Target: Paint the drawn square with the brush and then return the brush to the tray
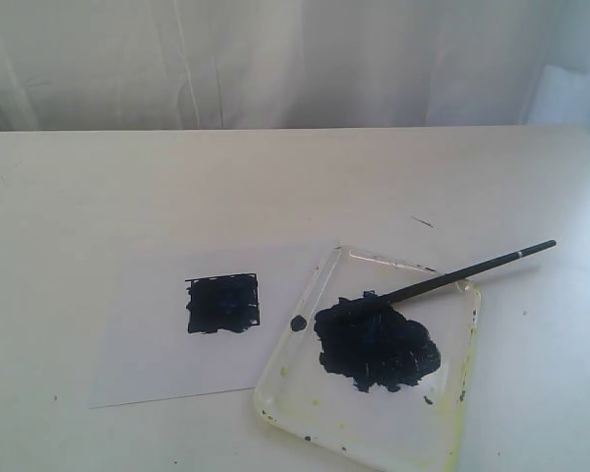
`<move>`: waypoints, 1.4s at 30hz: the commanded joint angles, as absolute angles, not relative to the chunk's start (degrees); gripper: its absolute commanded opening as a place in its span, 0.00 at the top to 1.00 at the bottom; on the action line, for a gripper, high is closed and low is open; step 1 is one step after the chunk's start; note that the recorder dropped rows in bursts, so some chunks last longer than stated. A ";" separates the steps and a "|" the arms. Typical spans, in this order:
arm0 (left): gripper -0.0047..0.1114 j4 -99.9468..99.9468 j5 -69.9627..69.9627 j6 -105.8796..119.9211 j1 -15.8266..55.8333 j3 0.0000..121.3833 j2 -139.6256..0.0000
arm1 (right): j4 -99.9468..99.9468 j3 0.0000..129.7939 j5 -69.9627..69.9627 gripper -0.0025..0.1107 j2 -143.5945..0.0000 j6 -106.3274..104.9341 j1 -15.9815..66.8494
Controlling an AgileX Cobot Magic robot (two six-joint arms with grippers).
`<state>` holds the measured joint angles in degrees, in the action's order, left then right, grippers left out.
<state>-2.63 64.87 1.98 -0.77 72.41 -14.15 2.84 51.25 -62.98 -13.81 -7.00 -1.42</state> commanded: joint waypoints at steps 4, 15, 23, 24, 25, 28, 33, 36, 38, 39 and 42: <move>0.96 -2.25 69.96 1.33 0.65 68.21 -2.78 | 2.93 50.76 -64.14 0.98 0.00 -7.69 -1.67; 0.96 -1.68 69.40 1.48 0.84 60.85 0.00 | 1.31 47.95 -63.50 0.98 0.00 -7.41 -1.67; 0.96 -1.60 40.49 1.21 0.73 38.88 0.00 | 1.20 32.21 -34.09 0.98 0.00 -7.30 -1.67; 0.96 -1.38 38.11 1.21 0.73 35.37 0.00 | 0.97 29.46 -30.72 0.98 0.00 -7.30 -1.67; 0.96 -0.70 36.47 1.21 0.73 32.94 0.00 | 0.00 27.35 -28.51 0.98 0.00 -7.41 -1.67; 0.96 2.51 23.56 1.21 0.73 21.69 0.00 | -1.06 16.60 -15.28 0.98 0.00 -7.30 -1.67; 0.96 2.51 7.05 1.33 0.73 6.25 0.00 | -1.06 6.98 -6.91 0.98 0.00 -7.30 -1.67; 0.96 2.51 1.04 1.33 0.73 0.00 0.00 | -1.06 4.14 -5.85 0.98 0.00 -7.30 -1.67; 0.96 2.51 4.79 2.05 0.73 0.00 0.00 | -1.06 1.81 -4.76 0.98 0.00 -7.30 -1.67; 0.96 2.51 5.36 1.94 0.73 0.00 0.00 | -1.06 0.00 -4.68 0.98 0.00 -7.30 -1.67; 0.96 2.51 6.51 1.59 0.73 0.00 0.00 | -1.06 0.00 -9.70 0.98 0.00 -7.30 -1.67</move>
<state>1.90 5.53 1.90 0.54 0.21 -0.30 -0.50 0.41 -6.66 -0.24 -7.00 -1.53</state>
